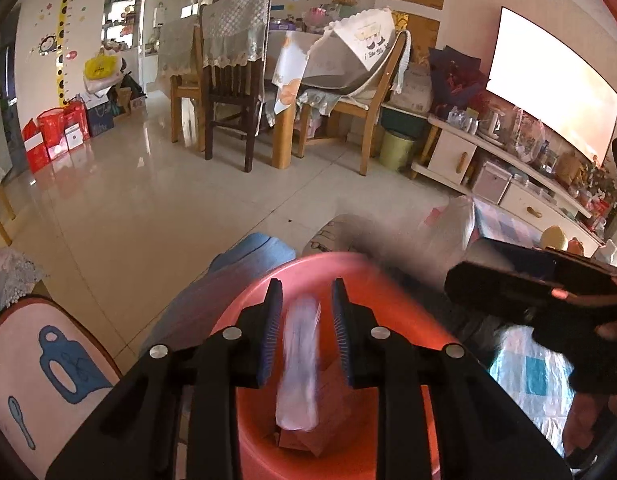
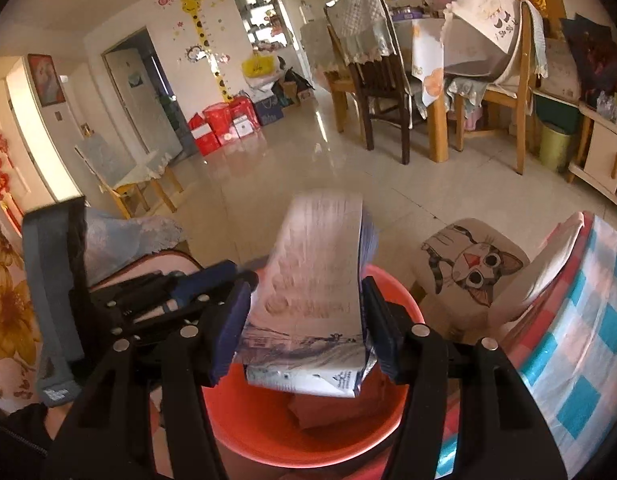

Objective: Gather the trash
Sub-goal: 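Drop the snack bag into the pink bucket while the right tool drops the carton in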

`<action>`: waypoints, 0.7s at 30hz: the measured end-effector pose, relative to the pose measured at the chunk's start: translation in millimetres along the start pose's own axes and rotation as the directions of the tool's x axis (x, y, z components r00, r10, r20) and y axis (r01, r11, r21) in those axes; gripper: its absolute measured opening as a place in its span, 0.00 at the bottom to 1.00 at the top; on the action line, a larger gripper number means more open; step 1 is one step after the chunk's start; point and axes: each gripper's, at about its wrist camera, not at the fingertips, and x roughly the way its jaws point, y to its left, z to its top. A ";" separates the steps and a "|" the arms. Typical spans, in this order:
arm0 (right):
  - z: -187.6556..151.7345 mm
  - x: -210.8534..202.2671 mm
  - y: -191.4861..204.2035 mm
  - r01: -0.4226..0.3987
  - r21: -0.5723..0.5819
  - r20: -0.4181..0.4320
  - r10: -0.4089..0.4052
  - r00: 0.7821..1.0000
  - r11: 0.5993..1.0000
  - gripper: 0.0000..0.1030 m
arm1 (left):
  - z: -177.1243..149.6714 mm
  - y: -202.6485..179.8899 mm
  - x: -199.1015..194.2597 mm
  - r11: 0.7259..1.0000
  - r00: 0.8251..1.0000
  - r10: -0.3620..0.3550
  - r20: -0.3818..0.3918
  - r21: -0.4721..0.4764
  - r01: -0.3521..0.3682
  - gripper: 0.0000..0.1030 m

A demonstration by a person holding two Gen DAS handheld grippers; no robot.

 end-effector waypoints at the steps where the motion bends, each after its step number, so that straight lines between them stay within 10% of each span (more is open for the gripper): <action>1: -0.9 0.8 -0.8 0.006 -0.001 0.000 -0.006 1.000 1.000 0.62 | -0.8 0.9 0.5 1.000 1.000 0.005 -0.002 0.000 -0.005 0.29; 6: -5.1 -8.2 -5.5 0.017 0.007 0.023 -0.017 1.000 1.000 0.63 | 0.8 1.4 -6.5 1.000 0.999 0.027 0.020 -0.006 -0.027 0.38; 14: -37.0 -90.4 -34.7 0.205 0.043 0.141 -0.209 0.968 0.978 0.94 | 3.0 -32.1 -39.0 1.000 0.997 -0.011 0.071 0.012 0.011 0.69; 17: -61.6 -145.0 -58.7 0.345 0.086 0.187 -0.355 0.916 0.935 0.95 | 1.4 -66.5 -47.5 0.997 0.995 -0.061 0.078 0.051 0.057 0.82; 21: -92.1 -240.7 -80.9 0.554 0.136 0.276 -0.568 0.775 0.821 0.96 | -3.3 -124.5 -58.0 0.985 0.985 -0.138 0.100 0.116 0.126 0.88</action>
